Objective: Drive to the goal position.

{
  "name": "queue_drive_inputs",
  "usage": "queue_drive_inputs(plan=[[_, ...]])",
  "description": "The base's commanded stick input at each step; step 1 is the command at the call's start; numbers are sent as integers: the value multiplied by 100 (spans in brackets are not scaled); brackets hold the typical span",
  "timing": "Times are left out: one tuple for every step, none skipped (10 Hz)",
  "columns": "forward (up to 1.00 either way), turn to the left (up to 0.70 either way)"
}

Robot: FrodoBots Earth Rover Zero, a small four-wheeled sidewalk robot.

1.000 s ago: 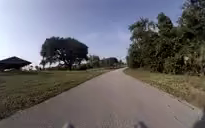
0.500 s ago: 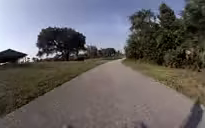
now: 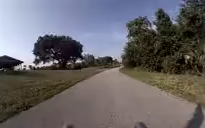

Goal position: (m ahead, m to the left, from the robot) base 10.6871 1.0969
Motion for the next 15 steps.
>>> queue_drive_inputs(plan=[[100, -25], [100, -32], [100, -34], [100, -27], [100, -21], [100, -9], [100, 0], [100, 0], [100, 0], [100, 0], [100, 0], [100, 0], [100, 0], [100, 0], [100, 0]])
